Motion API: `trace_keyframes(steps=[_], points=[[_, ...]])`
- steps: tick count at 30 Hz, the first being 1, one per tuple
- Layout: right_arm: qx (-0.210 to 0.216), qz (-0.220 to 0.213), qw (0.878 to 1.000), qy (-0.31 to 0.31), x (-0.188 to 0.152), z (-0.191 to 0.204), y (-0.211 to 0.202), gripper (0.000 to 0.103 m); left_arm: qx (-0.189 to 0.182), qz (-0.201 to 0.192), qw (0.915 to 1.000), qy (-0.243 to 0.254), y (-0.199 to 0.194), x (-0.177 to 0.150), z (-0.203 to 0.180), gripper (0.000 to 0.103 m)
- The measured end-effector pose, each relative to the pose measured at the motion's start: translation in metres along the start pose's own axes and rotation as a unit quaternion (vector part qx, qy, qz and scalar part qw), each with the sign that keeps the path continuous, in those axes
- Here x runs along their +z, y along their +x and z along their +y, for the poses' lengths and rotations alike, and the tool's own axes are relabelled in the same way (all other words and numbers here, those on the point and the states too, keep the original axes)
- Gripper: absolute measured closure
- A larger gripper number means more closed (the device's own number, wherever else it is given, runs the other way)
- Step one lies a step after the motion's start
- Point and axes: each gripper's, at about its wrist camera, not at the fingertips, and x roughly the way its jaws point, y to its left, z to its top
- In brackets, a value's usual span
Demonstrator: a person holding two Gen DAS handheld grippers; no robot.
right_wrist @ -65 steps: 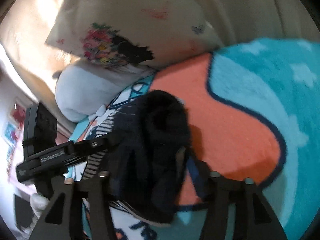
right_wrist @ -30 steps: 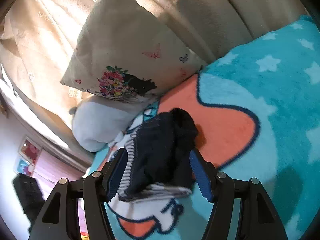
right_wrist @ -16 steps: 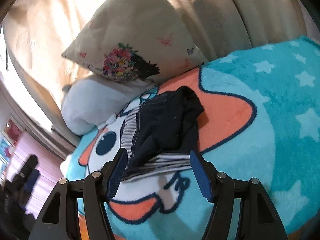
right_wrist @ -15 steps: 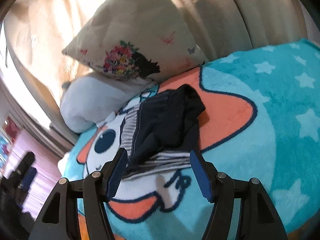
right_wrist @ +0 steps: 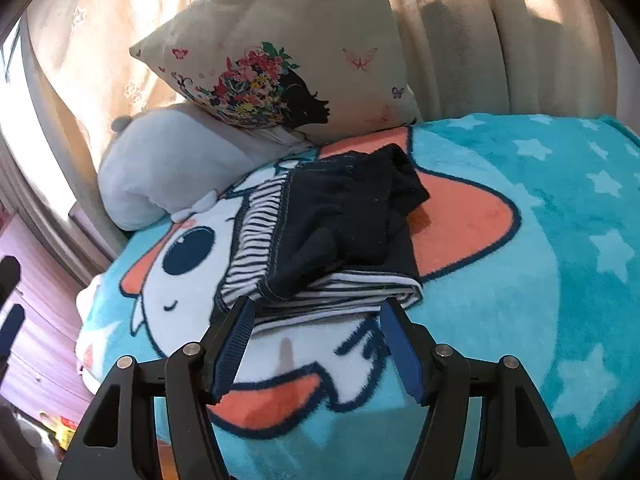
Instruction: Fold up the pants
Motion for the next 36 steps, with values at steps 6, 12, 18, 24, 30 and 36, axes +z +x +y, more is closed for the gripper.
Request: trace_keyframes(steps=[6, 12, 18, 24, 30, 36], points=[[-0.053, -0.008, 0.998, -0.015, -0.005, 0.003, 0.003, 0.033, -0.001, 0.002, 1.0, 0.004, 0.002, -0.002, -0.002, 0.003], [-0.053, -0.039, 0.997, -0.036, -0.009, 0.006, -0.001, 0.033, 0.008, 0.016, 0.9998, 0.011, 0.008, -0.004, -0.003, 0.003], [-0.067, -0.041, 0.996, -0.038, -0.009, -0.001, -0.004, 0.032, 0.013, 0.051, 0.9985, 0.017, 0.028, -0.011, -0.006, 0.003], [-0.067, -0.04, 0.996, -0.03, -0.007, -0.005, -0.005, 0.031, 0.026, 0.083, 0.9955, 0.037, 0.043, -0.02, -0.013, 0.003], [-0.082, -0.055, 0.994, -0.048, -0.007, -0.007, -0.014, 0.029, 0.018, 0.108, 0.9922, 0.06, 0.052, -0.028, -0.026, 0.003], [-0.085, -0.045, 0.994, -0.048, -0.011, -0.016, -0.012, 0.028, 0.0, 0.136, 0.989, 0.058, 0.061, -0.033, -0.032, 0.003]])
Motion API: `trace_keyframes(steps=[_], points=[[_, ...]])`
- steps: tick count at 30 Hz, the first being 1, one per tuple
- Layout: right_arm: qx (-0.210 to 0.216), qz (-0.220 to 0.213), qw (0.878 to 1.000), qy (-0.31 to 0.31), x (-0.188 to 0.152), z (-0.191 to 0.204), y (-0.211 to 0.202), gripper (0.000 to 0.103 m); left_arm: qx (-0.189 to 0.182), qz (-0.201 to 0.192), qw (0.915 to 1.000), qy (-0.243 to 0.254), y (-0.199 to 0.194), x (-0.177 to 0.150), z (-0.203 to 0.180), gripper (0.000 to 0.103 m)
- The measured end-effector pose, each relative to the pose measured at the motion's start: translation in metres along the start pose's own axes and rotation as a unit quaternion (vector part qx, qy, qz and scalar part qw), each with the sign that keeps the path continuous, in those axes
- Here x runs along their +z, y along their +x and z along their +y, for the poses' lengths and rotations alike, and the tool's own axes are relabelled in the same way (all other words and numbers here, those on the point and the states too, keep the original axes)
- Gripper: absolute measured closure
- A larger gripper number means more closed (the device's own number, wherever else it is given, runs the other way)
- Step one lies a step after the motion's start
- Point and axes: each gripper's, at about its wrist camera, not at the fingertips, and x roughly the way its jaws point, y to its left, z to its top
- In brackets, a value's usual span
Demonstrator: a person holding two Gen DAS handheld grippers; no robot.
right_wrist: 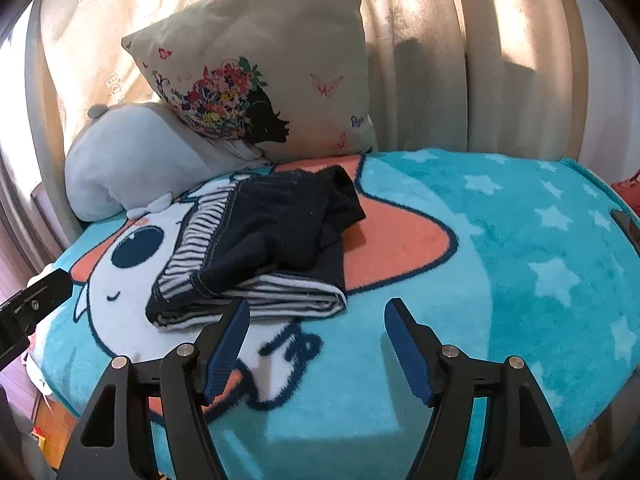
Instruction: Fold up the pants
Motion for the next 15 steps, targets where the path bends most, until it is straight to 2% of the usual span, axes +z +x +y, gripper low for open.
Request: trace_keyframes(steps=[8, 15], points=[[-0.002, 0.003, 1.0, 0.0, -0.0023, -0.0024, -0.0001, 0.028, -0.011, 0.017, 0.9998, 0.001, 0.0061, -0.0025, -0.0063, 0.003], [-0.002, 0.004, 1.0, -0.008, -0.0019, 0.0019, 0.0, 0.028, -0.013, 0.014, 0.9998, -0.006, 0.0052, -0.0021, -0.0049, 0.003]])
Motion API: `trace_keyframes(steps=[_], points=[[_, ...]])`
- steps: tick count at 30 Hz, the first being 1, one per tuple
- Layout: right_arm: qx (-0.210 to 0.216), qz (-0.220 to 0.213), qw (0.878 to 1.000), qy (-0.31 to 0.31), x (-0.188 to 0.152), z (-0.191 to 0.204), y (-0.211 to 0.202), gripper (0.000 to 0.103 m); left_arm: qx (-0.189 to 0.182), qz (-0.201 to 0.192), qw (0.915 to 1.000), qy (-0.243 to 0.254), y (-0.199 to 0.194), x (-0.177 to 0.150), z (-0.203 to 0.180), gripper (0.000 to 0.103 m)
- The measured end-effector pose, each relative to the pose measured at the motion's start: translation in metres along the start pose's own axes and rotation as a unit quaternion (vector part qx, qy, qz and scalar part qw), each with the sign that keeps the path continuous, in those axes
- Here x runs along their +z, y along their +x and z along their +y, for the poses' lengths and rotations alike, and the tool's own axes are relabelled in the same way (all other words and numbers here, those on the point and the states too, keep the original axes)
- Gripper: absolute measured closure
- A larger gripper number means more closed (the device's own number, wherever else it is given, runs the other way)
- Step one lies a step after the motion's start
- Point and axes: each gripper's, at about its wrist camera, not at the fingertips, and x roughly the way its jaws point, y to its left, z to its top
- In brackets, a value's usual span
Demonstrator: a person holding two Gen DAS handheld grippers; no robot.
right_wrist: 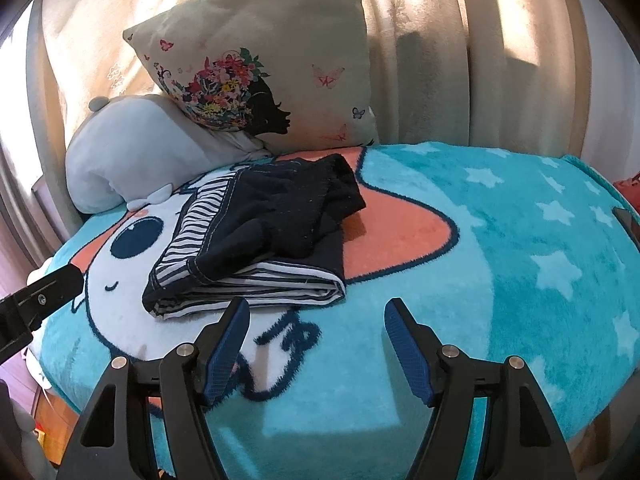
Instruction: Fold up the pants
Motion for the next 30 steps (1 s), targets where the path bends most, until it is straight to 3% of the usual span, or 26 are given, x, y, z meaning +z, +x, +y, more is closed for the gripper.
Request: trace_keyframes(steps=[30], points=[[0.004, 0.017, 1.0, -0.019, -0.004, 0.013, 0.008, 0.028, -0.012, 0.023, 0.9995, -0.019, 0.007, -0.002, 0.007, 0.003]])
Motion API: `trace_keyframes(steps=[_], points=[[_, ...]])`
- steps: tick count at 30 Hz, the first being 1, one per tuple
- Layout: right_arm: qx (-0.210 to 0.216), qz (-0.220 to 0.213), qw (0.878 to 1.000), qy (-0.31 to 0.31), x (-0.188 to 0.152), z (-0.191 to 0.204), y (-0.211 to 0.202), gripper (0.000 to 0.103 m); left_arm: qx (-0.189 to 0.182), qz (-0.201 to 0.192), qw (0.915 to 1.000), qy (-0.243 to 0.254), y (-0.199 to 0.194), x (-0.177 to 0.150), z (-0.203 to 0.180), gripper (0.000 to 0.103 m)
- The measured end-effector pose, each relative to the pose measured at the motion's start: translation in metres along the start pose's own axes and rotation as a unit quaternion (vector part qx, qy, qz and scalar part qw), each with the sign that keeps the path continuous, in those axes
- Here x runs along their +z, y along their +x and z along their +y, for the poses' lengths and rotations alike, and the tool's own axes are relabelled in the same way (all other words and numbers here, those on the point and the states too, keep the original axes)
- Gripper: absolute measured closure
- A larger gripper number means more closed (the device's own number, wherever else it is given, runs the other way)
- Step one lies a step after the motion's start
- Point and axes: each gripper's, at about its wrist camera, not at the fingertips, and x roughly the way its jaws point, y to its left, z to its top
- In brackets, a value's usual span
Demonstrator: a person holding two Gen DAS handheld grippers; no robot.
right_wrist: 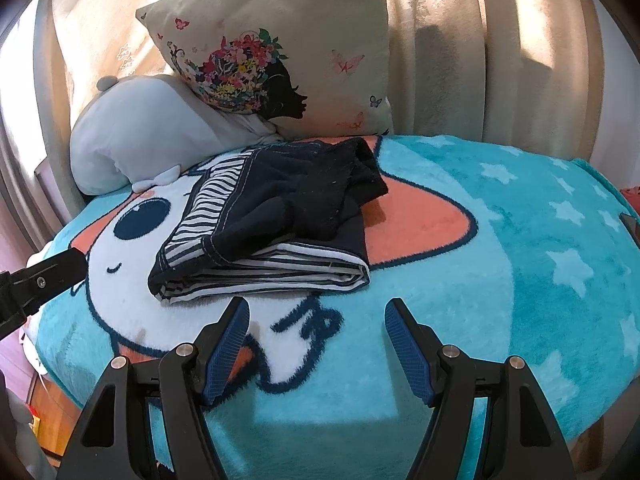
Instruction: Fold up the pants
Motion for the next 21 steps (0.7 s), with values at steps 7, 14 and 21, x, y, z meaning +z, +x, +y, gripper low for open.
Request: trace_keyframes(steps=[7, 14, 21], points=[[-0.001, 0.002, 1.0, -0.001, -0.0002, 0.0015, 0.0014, 0.028, -0.007, 0.009, 0.9999, -0.004, 0.0047, 0.0007, 0.0007, 0.003], [-0.002, 0.004, 1.0, -0.001, -0.0008, 0.0028, 0.0035, 0.028, -0.01, 0.015, 0.9998, -0.008, 0.0081, 0.0003, 0.0035, 0.003], [-0.002, 0.004, 1.0, -0.005, -0.0023, 0.006, 0.0035, 0.028, -0.011, 0.016, 0.9998, -0.009, 0.0084, -0.0002, 0.0051, 0.003]])
